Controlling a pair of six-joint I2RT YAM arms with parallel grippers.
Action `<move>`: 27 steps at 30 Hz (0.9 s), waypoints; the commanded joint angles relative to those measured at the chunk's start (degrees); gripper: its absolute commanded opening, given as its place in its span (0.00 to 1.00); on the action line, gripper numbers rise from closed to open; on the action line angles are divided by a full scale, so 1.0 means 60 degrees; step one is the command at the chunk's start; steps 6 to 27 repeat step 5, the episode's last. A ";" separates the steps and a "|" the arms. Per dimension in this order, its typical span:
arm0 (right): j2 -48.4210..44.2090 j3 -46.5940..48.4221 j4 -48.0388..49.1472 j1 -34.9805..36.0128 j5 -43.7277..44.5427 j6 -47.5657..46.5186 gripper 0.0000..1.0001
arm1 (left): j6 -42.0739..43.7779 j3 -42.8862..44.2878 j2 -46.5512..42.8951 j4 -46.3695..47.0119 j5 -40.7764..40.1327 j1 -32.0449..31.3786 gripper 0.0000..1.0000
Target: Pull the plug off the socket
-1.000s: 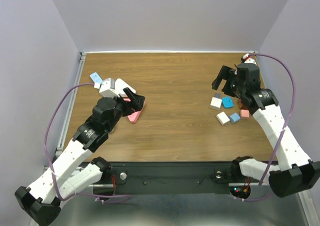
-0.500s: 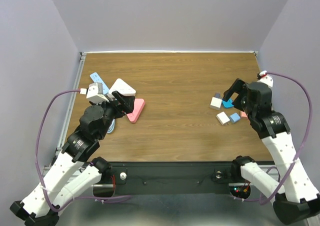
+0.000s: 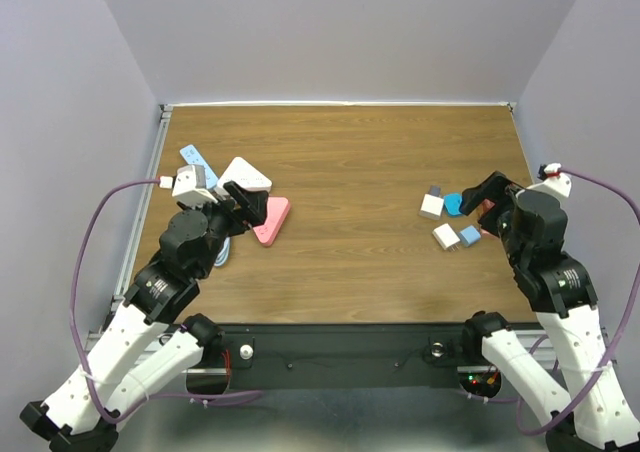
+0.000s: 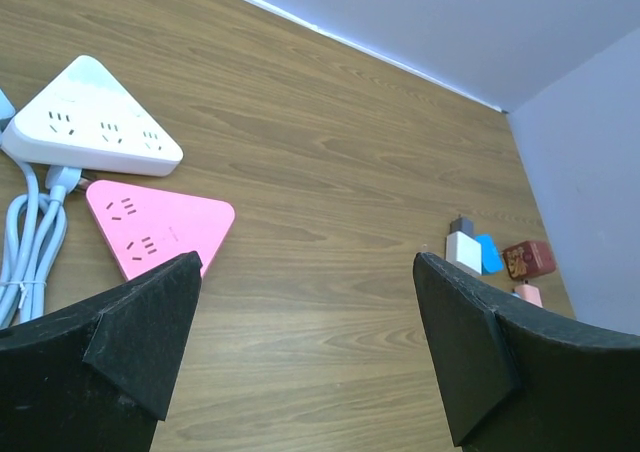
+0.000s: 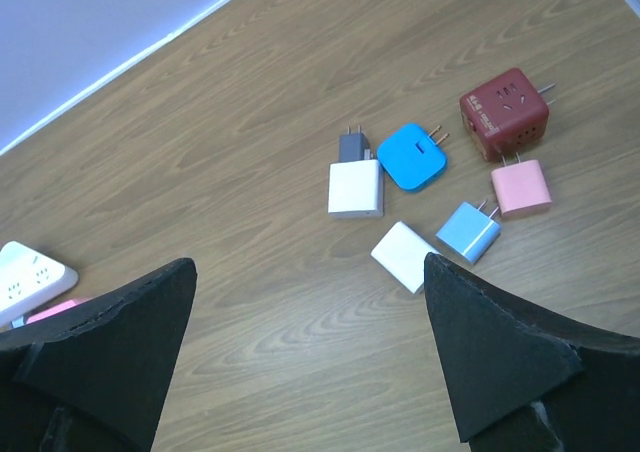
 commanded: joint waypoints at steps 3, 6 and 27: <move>0.0198 0.0215 0.0266 -0.0005 0.0174 -0.0160 1.00 | 0.0131 0.0151 0.0021 0.0627 -0.0085 0.0040 0.99; 0.0199 0.0245 0.0266 -0.0005 0.0277 -0.0219 1.00 | 0.0160 0.0151 0.0006 0.0642 -0.0084 0.0040 0.99; 0.0199 0.0245 0.0266 -0.0005 0.0277 -0.0219 1.00 | 0.0160 0.0151 0.0006 0.0642 -0.0084 0.0040 0.99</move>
